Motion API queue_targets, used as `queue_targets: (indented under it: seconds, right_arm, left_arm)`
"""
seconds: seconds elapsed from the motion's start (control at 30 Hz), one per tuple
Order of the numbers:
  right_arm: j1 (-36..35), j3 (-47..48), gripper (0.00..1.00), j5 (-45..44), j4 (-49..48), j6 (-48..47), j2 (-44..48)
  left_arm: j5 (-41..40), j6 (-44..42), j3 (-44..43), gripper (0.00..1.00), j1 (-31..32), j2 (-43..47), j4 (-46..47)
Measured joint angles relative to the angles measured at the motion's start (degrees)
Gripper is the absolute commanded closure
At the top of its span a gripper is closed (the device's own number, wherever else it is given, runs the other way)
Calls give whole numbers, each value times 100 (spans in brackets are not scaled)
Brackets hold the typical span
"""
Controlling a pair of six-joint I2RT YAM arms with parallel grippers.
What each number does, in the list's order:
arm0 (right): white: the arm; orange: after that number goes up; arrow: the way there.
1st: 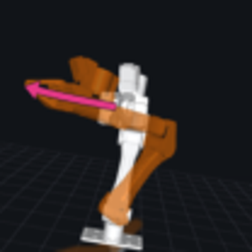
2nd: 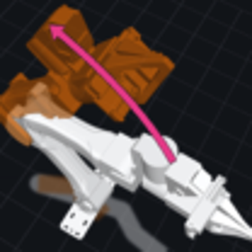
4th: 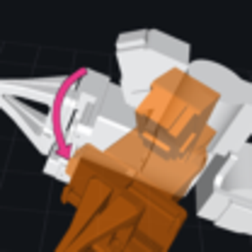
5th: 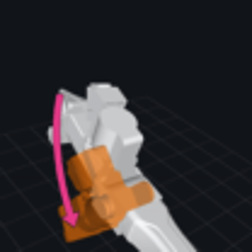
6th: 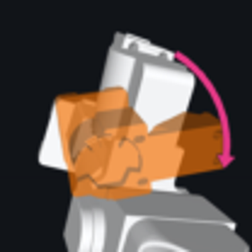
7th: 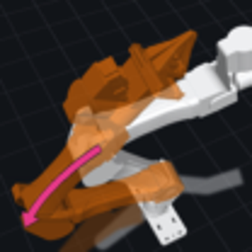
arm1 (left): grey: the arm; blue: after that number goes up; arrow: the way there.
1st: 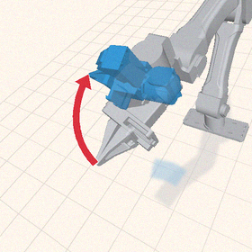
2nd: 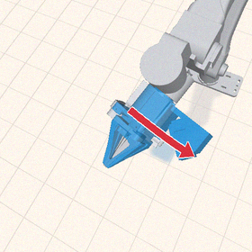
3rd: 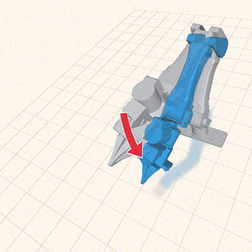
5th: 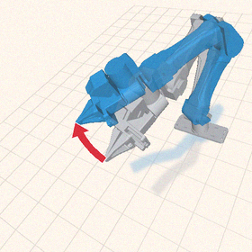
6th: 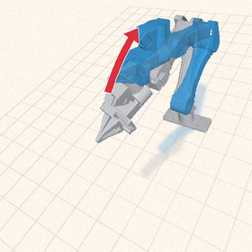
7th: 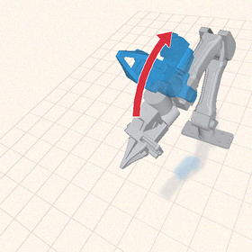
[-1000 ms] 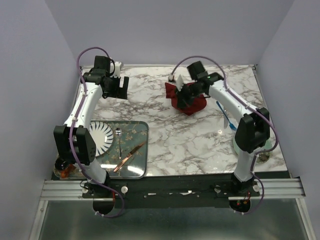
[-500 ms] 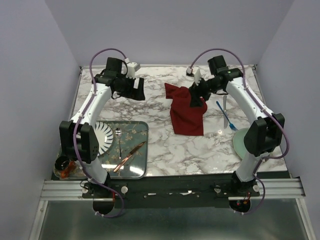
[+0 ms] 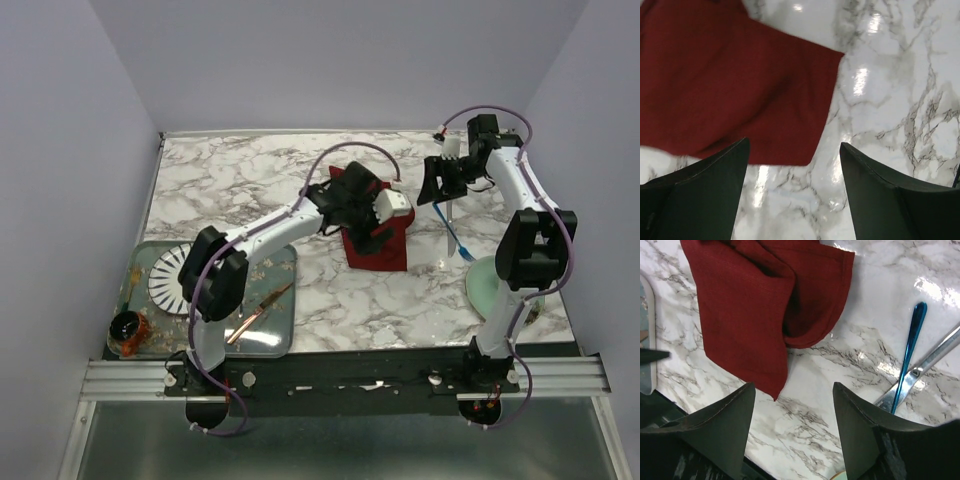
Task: Fold the napkin into a case and place the utensils inside
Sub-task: Pick up the crumpled napkin from the center of the board.
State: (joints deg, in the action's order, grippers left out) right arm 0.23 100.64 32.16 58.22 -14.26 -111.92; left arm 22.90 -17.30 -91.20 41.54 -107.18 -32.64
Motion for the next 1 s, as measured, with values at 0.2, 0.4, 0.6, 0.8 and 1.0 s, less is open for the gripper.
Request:
queue_targets:
  seconds: [0.2,0.4,0.6,0.8,1.0]
  right_arm:
    - [129,-42,5,-219,15,293,7]
    - [293,-229,4,-442,24,428,26]
    - [442,-313,4,-542,131,439,50]
    - [557,-313,4,-577,179,439,96]
    - [719,-299,4,-575,254,439,96]
  left_arm:
    - [-101,-715,-540,16,898,-905,79]
    - [-92,-800,-813,18,1084,-1438,297]
    - [-74,-756,-1058,23,1137,-1840,579]
    - [-74,-643,-1502,28,1231,-2380,645]
    - [-107,-645,-1711,34,1366,-2697,608]
